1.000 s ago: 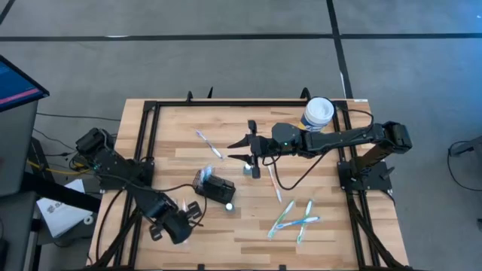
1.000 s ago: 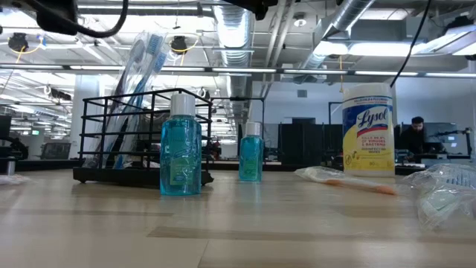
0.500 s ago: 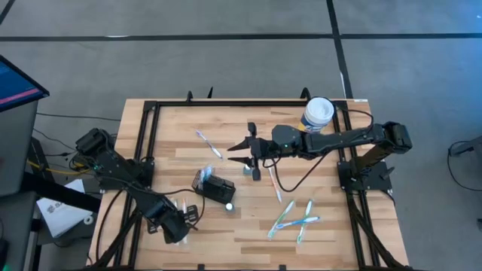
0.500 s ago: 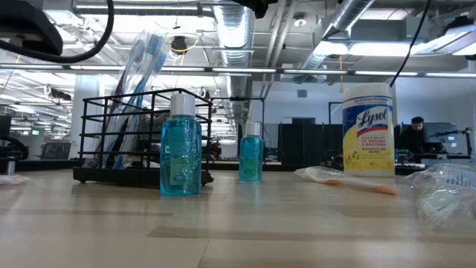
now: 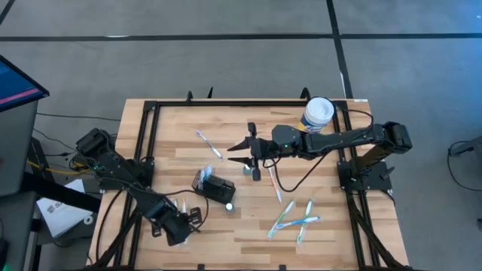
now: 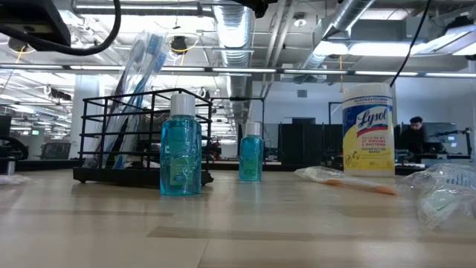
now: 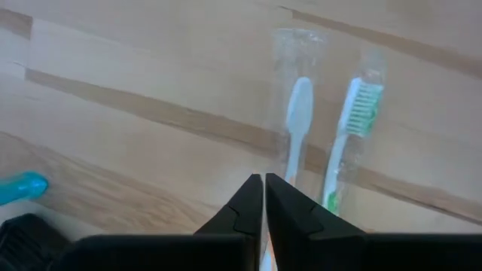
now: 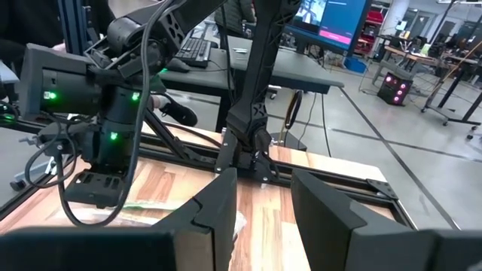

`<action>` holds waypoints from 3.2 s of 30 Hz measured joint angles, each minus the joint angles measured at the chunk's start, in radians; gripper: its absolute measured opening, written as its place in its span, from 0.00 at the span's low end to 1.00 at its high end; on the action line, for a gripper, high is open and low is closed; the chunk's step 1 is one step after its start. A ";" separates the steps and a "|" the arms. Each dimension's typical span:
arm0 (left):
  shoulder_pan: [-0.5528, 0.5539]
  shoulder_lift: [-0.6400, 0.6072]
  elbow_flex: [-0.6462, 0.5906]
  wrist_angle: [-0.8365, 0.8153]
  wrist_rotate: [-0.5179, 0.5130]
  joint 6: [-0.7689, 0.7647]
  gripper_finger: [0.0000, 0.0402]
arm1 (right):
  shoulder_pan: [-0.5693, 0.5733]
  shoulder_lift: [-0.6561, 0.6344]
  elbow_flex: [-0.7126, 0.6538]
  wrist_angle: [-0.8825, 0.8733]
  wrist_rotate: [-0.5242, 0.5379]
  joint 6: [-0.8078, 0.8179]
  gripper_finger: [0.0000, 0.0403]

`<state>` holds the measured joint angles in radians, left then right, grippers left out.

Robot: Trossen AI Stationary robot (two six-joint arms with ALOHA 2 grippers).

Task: Pick & Place toothbrushing station
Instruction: Put the left orange toothbrush into the right compartment of the wire organizer

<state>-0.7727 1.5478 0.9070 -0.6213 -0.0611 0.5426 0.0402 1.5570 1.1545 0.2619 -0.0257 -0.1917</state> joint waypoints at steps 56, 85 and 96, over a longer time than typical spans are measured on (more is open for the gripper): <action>0.000 -0.004 -0.226 0.304 0.033 0.000 0.17 | 0.012 0.000 0.000 -0.022 0.000 -0.018 0.29; 0.003 -0.390 -0.224 0.554 -0.049 -0.008 0.04 | 0.013 0.000 0.000 -0.022 0.000 -0.019 0.29; 0.088 -0.472 -0.224 0.921 -0.053 -0.008 0.04 | 0.041 0.000 0.000 -0.011 0.000 -0.061 0.29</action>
<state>-0.6845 1.0760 0.6834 0.2996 -0.1139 0.5343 0.0811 1.5574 1.1545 0.2508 -0.0261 -0.2522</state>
